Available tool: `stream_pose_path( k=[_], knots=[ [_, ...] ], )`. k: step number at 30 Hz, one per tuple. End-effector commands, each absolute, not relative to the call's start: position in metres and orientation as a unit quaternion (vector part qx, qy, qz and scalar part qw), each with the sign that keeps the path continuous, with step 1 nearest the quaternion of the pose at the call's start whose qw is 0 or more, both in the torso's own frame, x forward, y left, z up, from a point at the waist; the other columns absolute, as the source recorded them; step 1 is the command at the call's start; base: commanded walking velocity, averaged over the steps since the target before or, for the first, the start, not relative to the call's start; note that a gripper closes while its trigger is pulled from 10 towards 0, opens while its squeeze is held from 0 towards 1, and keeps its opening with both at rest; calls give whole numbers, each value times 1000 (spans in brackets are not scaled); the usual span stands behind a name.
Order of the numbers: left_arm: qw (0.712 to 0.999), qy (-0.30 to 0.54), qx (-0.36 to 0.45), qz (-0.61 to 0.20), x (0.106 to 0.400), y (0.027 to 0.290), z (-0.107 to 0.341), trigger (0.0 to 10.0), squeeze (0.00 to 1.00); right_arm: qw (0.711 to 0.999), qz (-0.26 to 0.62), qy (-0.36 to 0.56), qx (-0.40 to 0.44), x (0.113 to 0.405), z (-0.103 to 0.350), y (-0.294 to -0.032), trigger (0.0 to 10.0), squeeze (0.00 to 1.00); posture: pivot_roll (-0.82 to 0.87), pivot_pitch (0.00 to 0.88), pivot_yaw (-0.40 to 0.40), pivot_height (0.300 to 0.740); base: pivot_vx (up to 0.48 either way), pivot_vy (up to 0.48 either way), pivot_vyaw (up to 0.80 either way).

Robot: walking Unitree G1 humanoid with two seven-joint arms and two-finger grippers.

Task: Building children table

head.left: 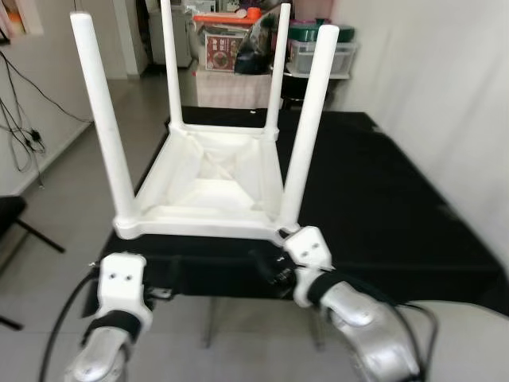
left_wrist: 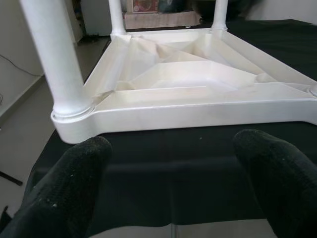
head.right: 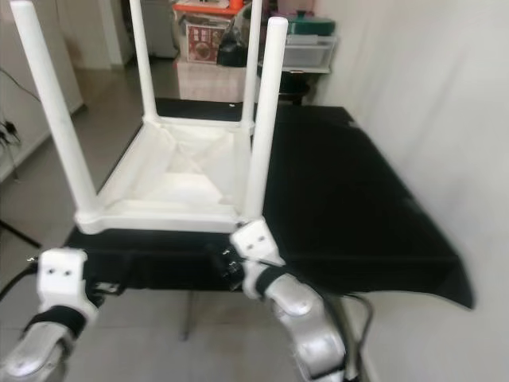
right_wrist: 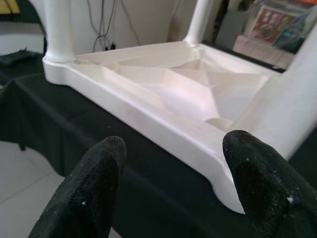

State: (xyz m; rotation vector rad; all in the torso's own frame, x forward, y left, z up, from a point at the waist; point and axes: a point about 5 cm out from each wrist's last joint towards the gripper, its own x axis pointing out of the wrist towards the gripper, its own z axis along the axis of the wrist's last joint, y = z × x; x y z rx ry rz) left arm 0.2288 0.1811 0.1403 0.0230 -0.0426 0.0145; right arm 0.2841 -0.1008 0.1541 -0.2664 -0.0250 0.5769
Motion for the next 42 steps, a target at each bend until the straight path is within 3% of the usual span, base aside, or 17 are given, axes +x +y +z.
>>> stream_pose_path(
  k=[1,13,42],
  knots=[
    [1000,-19,19,2,230,181,138,10000,0,950,281,-10,-137,284,150,-102,10000,0,-58,18,-42,740,0,0,0],
    [999,-22,40,-5,235,182,140,10000,0,949,282,-18,-140,285,148,-98,10000,0,-41,9,-33,740,0,0,0],
    [996,-35,44,-71,236,173,145,10000,0,937,331,-35,-104,280,149,-93,10000,0,-15,10,-36,740,358,0,107]
  ],
)
